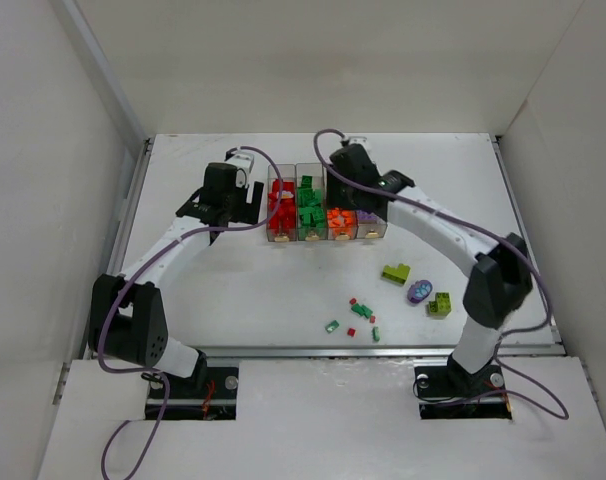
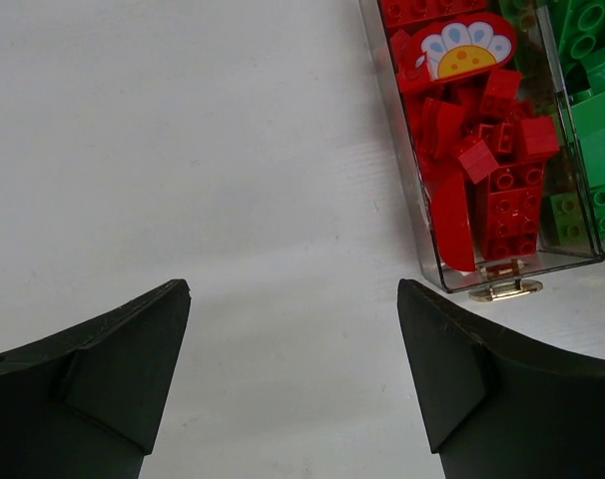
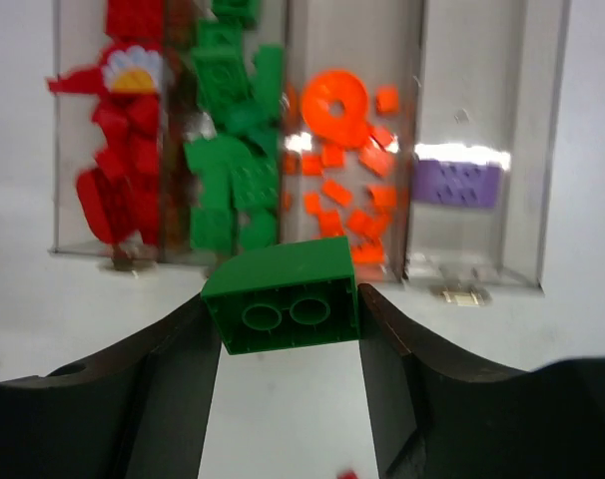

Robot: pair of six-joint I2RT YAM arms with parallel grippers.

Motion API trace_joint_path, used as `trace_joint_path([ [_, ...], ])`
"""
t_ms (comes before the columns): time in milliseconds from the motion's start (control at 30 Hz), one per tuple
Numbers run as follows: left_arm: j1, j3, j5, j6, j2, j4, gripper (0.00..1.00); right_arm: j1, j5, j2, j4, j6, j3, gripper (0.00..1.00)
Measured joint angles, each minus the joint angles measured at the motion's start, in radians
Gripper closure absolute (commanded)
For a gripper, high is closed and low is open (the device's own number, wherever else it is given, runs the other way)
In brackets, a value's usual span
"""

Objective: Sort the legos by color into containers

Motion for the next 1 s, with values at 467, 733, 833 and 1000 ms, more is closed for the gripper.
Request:
trace_joint_path([
  [467, 0.000, 0.000, -0.051, 0.007, -0.025, 0.000, 0.17, -0.002, -0.098, 0.516, -0.002, -0.155, 0.450, 0.30],
  [733, 0.000, 0.000, -0.055, 0.010, -0.026, 0.000, 0.17, -0.002, -0.101, 0.508, -0.022, -0.172, 0.454, 0.10],
  [833, 0.000, 0.000, -0.054, 0.011, -0.026, 0.000, 0.17, -0.002, -0.102, 0.459, -0.027, -0.175, 0.425, 0.10],
  [1000, 0.000, 0.000, -0.054, 0.011, -0.026, 0.000, 0.17, -0.002, -0.145, 0.170, -0.021, -0.206, 0.171, 0.14],
])
